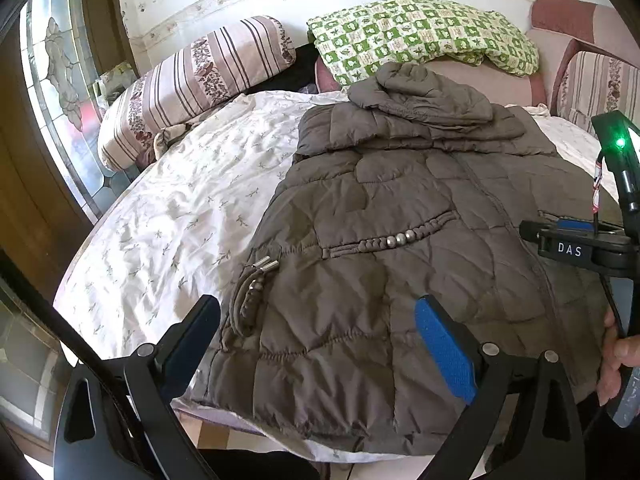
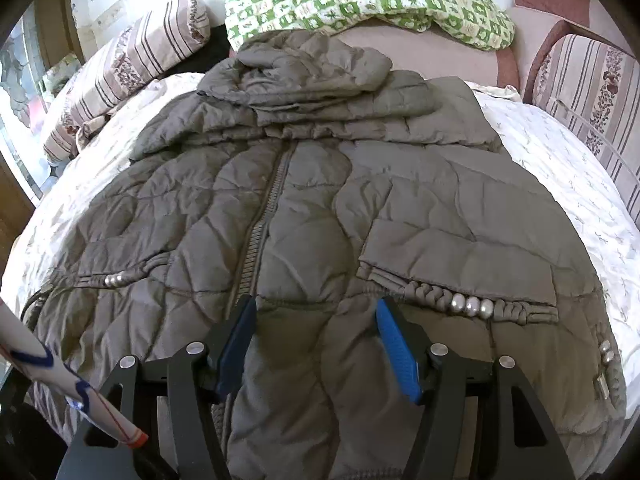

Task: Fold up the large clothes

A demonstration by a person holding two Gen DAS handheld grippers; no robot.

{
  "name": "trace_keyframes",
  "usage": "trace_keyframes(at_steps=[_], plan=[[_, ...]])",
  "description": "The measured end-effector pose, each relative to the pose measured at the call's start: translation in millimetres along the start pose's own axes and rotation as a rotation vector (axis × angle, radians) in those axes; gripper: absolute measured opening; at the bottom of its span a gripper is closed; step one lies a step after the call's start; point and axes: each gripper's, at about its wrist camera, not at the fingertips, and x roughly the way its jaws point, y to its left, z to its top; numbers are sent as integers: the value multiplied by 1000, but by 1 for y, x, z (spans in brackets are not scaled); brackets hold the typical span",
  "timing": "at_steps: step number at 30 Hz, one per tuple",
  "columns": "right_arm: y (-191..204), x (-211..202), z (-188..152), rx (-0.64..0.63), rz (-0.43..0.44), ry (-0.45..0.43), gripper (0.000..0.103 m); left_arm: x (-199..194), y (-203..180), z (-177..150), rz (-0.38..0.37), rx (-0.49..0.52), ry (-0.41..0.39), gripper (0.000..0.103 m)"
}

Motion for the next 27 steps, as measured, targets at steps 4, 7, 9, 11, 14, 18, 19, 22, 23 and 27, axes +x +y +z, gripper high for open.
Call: trace_keyframes(at_steps=[4, 7, 9, 11, 14, 18, 19, 22, 23, 27], plan=[[1, -6, -4, -3, 9, -8, 67, -8, -3, 2, 0, 1, -14, 98], [-1, -12, -5, 5, 13, -21, 67, -14, -6, 2, 1, 10, -24, 98], [-2, -16, -5, 11, 16, -29, 67, -17, -7, 3, 2, 15, -32, 98], [-2, -20, -4, 13, 20, -38, 67, -21, -8, 3, 2, 17, -37, 98], [-1, -26, -5, 15, 30, -52, 67, -23, -9, 3, 3, 17, -37, 98], [-1, -36, -6, 6, 39, -78, 67, -24, -10, 2, -4, 17, -30, 98], [-1, -38, -7, 3, 43, -79, 67, -23, -11, 2, -7, 16, -27, 98], [-4, -31, -11, 10, 82, -24, 67, -22, -15, 4, -19, 14, -20, 98], [-4, -26, -13, 8, 95, 8, 67, -21, -16, 5, -24, 12, -18, 98], [-1, -25, -20, -23, 112, 46, 67, -10, -22, 9, -57, 11, 2, 98]])
